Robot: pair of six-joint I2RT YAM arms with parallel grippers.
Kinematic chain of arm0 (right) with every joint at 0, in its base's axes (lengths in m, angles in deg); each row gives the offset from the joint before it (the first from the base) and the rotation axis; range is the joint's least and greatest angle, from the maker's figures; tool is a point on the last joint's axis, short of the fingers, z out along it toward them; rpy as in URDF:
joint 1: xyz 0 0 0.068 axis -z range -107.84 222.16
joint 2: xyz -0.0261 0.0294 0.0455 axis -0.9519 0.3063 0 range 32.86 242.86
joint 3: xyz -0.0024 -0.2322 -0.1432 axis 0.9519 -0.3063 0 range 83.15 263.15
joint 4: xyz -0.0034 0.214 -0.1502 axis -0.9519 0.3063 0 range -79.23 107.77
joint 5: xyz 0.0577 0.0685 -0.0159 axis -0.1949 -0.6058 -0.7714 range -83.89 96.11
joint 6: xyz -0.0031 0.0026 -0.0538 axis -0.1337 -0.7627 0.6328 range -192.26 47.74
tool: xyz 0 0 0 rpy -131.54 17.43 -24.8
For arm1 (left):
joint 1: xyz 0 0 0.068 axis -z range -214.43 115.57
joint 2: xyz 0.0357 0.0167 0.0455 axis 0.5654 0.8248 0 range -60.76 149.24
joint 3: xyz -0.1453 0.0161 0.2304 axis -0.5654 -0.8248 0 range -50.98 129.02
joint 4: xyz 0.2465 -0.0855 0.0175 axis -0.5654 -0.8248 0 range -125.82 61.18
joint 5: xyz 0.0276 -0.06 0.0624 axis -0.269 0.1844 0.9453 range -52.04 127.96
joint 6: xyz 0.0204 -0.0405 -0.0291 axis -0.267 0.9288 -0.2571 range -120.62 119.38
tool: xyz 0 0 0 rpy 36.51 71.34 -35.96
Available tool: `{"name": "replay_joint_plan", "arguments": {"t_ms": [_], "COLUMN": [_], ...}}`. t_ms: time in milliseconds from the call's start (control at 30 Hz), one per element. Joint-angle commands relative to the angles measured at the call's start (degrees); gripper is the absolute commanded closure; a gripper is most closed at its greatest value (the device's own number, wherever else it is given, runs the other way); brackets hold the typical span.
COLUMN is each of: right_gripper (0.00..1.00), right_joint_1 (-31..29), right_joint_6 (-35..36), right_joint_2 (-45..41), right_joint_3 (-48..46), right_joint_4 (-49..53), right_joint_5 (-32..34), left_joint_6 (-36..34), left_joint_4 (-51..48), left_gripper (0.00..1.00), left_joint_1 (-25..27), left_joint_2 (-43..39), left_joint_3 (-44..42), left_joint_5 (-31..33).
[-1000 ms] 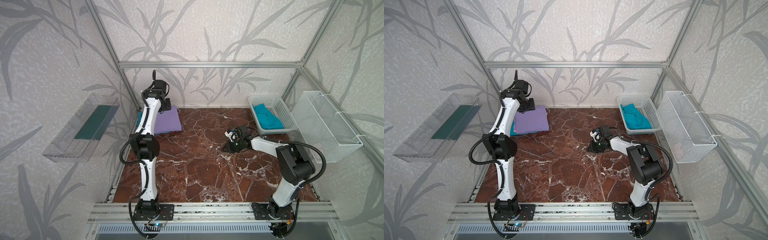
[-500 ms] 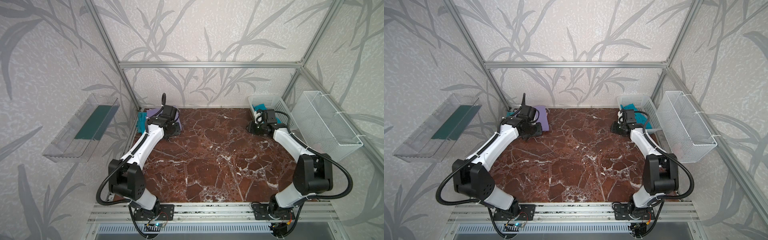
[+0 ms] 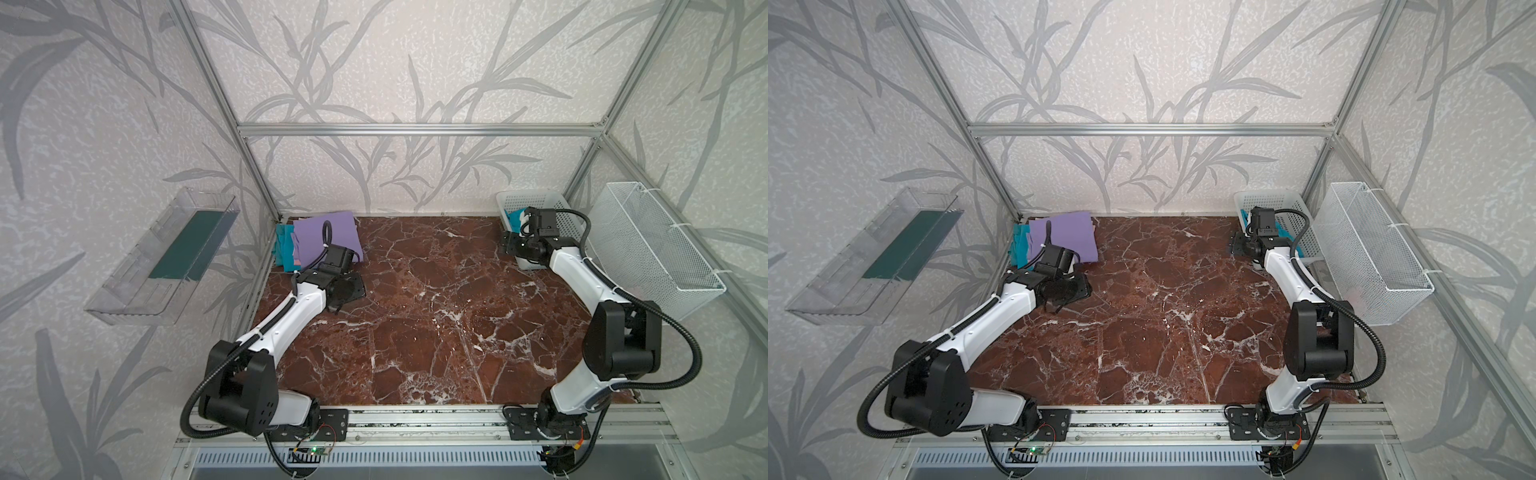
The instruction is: Fold and stack the t-shirts
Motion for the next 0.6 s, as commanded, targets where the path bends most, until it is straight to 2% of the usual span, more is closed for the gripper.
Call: {"name": "replay_joint_plan", "arguments": {"t_ms": [0, 67, 133, 233, 300, 367, 433, 467, 567], "right_gripper": [0.01, 0.01, 0.01, 0.01, 0.01, 0.01, 0.01, 0.01, 0.01], "right_joint_1": [-0.4, -0.4, -0.4, -0.6, -1.2, -2.5, -4.1, -6.0, -9.1], "right_joint_6": [5.0, 7.3, 8.3, 8.6, 6.7, 7.4, 13.7, 15.4, 18.1], "right_joint_2": [-3.1, -5.5, -8.3, -12.1, -14.4, -16.4, -18.4, -19.5, -24.6], "right_joint_3": [-4.1, -8.9, -15.5, -24.0, -29.3, -34.3, -41.2, -45.1, -49.8], "right_joint_4": [-7.8, -14.8, -24.1, -32.5, -35.7, -37.8, -45.4, -51.4, -54.1], "right_joint_5": [-2.3, -4.5, -7.8, -9.2, -3.7, 3.5, 5.5, 9.4, 13.9], "left_joint_6": [-3.5, -7.2, -13.3, -28.2, -28.1, -27.0, -27.8, -28.6, -28.5], "left_joint_4": [7.1, 13.6, 25.7, 44.4, 56.1, 62.6, 62.6, 62.1, 62.9], "left_gripper": [0.01, 0.01, 0.01, 0.01, 0.01, 0.01, 0.01, 0.01, 0.01], "left_joint_1": [0.1, 0.0, 0.0, 0.0, -0.1, -0.3, -0.6, -0.9, -1.4], "left_joint_2": [-8.1, -12.0, -15.8, -20.4, -21.9, -22.0, -21.8, -21.1, -16.6], "left_joint_3": [-1.9, -6.0, -13.5, -26.2, -33.9, -38.3, -39.7, -40.0, -40.1], "left_joint_5": [11.3, 18.5, 24.9, 27.7, 33.4, 36.7, 35.8, 34.7, 34.1]}}
